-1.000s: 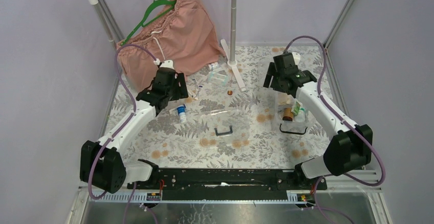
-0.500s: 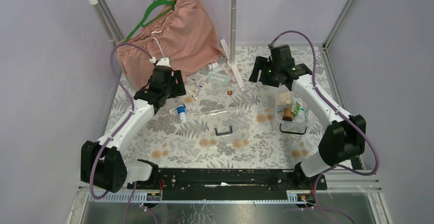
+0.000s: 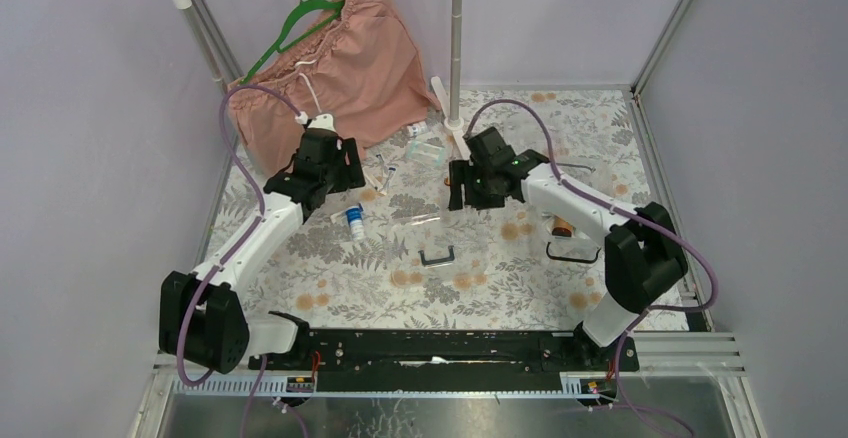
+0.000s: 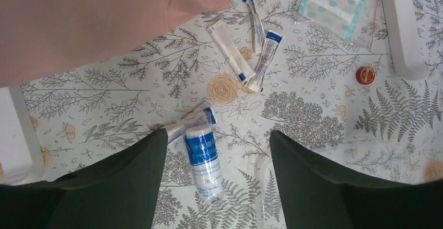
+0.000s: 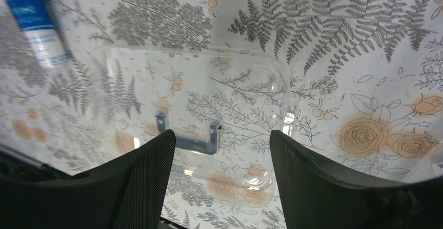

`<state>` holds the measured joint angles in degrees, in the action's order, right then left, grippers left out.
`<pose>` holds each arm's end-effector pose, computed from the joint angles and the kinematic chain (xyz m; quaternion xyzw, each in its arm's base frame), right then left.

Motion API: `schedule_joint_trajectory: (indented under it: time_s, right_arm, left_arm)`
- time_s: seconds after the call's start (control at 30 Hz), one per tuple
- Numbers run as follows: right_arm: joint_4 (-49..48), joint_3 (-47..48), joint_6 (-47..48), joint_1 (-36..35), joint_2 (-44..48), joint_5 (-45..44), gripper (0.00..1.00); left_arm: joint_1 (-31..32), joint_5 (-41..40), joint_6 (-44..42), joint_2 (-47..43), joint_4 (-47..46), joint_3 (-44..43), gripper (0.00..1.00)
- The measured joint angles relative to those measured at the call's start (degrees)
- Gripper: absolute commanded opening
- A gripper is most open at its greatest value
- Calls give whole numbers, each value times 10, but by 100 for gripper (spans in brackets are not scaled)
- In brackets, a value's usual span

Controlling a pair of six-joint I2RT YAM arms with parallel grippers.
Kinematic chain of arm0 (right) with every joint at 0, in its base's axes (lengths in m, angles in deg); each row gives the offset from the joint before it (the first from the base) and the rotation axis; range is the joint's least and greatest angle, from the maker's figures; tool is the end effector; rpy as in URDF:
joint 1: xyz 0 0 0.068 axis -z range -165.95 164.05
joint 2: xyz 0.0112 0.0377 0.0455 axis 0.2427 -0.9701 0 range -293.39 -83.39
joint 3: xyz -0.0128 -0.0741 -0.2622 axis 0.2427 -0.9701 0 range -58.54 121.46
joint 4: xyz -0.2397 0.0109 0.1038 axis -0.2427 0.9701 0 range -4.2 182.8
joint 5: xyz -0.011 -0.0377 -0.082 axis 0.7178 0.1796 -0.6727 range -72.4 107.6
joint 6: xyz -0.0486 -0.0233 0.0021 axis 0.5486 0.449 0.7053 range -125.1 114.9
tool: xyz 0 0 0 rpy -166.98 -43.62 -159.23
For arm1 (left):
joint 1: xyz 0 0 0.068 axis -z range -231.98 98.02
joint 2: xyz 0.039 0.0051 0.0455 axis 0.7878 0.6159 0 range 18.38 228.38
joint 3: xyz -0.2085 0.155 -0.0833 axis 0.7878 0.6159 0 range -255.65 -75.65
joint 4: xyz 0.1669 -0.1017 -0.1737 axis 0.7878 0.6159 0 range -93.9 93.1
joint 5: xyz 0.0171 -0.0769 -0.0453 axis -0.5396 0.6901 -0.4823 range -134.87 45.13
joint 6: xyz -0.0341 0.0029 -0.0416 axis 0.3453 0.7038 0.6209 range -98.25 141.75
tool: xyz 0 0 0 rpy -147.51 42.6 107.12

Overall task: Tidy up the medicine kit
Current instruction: Pick up the medicine box compartment at the center of the board.

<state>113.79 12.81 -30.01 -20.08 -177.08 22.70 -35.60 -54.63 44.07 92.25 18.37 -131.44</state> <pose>0.2933 0.2025 0.2550 -0.0905 0.9355 0.2034 0.2744 0.2715 -0.0735 0.2775 -0.0826 0.9012 -0.0658 0.4203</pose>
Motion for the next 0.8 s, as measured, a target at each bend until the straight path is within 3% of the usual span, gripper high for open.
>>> schedule_joint_trajectory:
  time_s: [0.8]
  right_arm:
    - [42, -22, -13, -17, -39, -169, 77]
  left_arm:
    - [0, -7, 1, -9, 6, 23, 80]
